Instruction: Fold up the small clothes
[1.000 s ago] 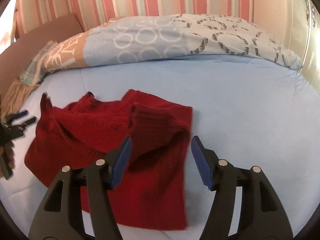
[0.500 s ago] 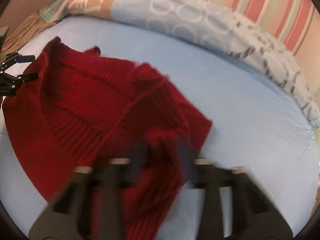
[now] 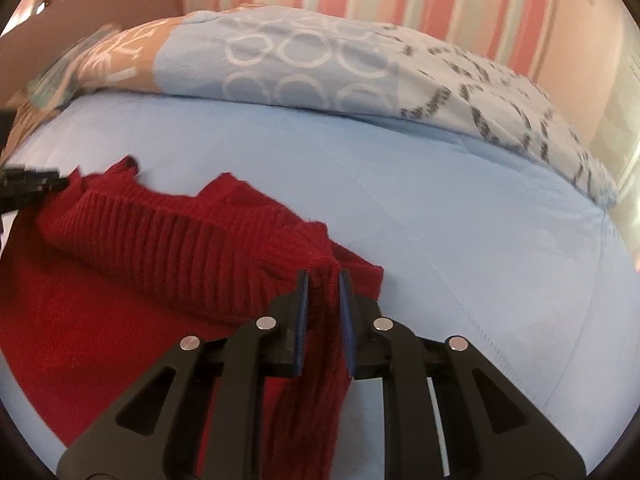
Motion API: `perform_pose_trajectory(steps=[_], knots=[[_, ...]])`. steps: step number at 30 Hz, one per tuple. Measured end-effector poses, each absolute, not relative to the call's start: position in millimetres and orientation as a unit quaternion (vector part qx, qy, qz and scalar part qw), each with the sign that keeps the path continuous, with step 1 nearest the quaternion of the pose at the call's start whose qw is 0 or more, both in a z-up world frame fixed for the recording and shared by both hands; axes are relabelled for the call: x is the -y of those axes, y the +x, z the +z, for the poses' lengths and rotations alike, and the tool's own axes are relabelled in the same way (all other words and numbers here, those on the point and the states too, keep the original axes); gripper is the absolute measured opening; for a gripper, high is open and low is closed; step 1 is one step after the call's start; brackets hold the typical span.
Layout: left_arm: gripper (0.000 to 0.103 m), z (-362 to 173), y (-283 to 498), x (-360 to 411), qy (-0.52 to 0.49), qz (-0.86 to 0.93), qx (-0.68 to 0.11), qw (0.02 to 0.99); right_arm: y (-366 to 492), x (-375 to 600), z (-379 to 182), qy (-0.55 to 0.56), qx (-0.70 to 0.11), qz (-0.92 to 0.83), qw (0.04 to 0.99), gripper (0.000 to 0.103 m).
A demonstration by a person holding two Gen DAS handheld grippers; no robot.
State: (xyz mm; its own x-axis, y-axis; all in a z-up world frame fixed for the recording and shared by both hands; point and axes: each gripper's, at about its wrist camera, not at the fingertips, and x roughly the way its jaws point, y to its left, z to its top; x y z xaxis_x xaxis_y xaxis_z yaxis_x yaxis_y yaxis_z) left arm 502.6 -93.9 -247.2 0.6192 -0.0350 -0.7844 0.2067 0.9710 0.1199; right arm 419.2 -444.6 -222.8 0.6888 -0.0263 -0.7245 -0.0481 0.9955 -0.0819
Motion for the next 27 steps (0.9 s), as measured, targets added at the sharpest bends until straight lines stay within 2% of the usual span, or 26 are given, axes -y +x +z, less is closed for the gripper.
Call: perform_pose_trajectory(steps=[2, 4, 5, 6, 8, 10, 11, 15, 18, 21, 27], knots=[[0.031, -250, 507, 87, 0.082, -0.061, -0.443, 0.890, 424, 450, -228, -0.021, -0.412, 0.002, 0.911, 0.016], [0.034, -246, 504, 84, 0.080, -0.066, -0.439, 0.892, 423, 452, -223, -0.001, -0.416, 0.015, 0.909, 0.022], [0.049, -242, 499, 84, 0.080, -0.083, -0.436, 0.893, 419, 452, -218, 0.008, -0.408, 0.024, 0.912, 0.028], [0.069, -238, 495, 85, 0.076, -0.107, -0.432, 0.892, 417, 453, -213, 0.013, -0.402, 0.027, 0.915, 0.041], [0.079, -230, 485, 88, 0.090, -0.146, -0.415, 0.894, 413, 453, -204, 0.015, -0.393, 0.033, 0.919, 0.048], [0.079, -228, 481, 96, 0.116, -0.167, -0.411, 0.889, 415, 450, -198, -0.002, -0.393, 0.032, 0.919, 0.048], [0.077, -229, 481, 101, 0.133, -0.171, -0.414, 0.884, 416, 449, -196, -0.009, -0.392, 0.030, 0.919, 0.048], [0.034, -242, 491, 118, 0.151, -0.198, -0.449, 0.858, 422, 448, -195, -0.012, -0.399, 0.032, 0.916, 0.048], [0.013, -247, 496, 127, 0.161, -0.204, -0.458, 0.850, 428, 446, -199, -0.011, -0.417, 0.047, 0.908, 0.048], [0.007, -244, 496, 129, 0.173, -0.202, -0.448, 0.853, 434, 443, -202, -0.027, -0.430, 0.056, 0.901, 0.048], [0.007, -224, 488, 98, 0.134, -0.168, -0.422, 0.881, 460, 438, -206, -0.022, -0.460, 0.084, 0.884, 0.048]])
